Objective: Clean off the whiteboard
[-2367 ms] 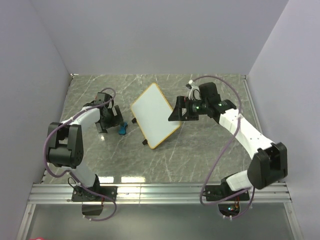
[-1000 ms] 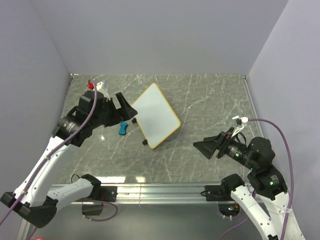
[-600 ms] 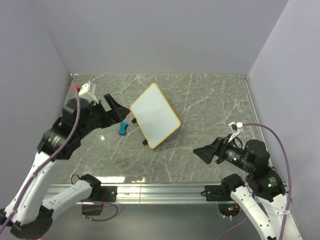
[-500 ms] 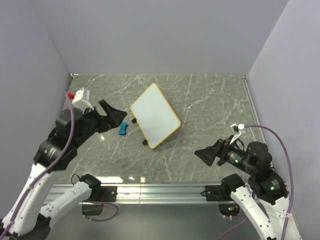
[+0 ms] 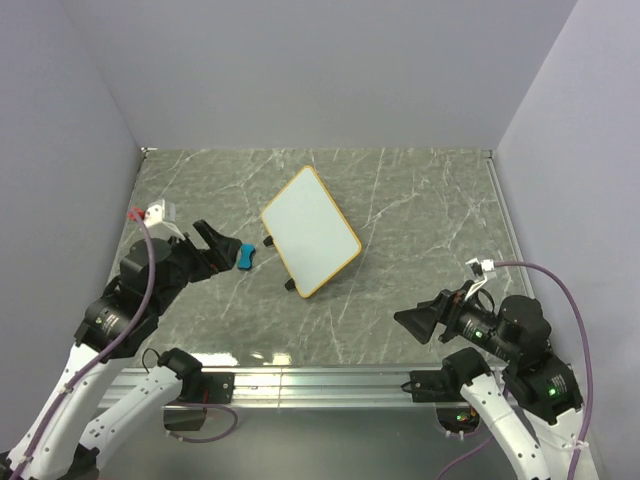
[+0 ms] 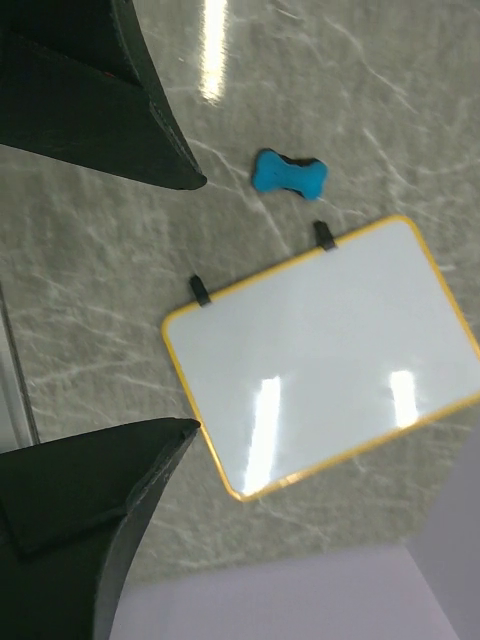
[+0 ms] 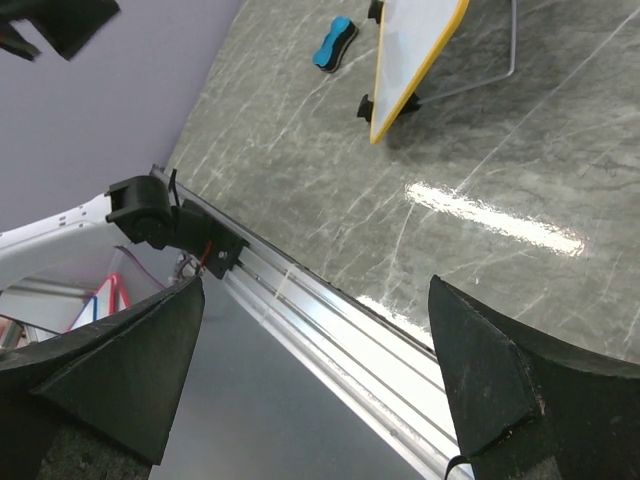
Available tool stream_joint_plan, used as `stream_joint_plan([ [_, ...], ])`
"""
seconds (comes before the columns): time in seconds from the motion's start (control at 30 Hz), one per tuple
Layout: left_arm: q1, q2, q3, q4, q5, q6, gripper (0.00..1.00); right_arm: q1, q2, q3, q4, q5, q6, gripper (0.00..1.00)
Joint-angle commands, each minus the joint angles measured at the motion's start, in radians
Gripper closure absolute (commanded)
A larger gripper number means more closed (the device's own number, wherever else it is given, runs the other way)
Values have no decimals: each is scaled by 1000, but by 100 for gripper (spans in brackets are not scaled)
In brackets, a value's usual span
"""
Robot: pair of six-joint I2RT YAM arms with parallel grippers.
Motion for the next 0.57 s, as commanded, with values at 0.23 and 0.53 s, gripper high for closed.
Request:
stream_joint_plan([
  [0.23,-4,-10,-141,9,21,1,1,4,-73,25,-76,52,2,0],
  [0.53,-4,112,-102,14,52,47,0,4,-84,-4,-61,53,17,0],
])
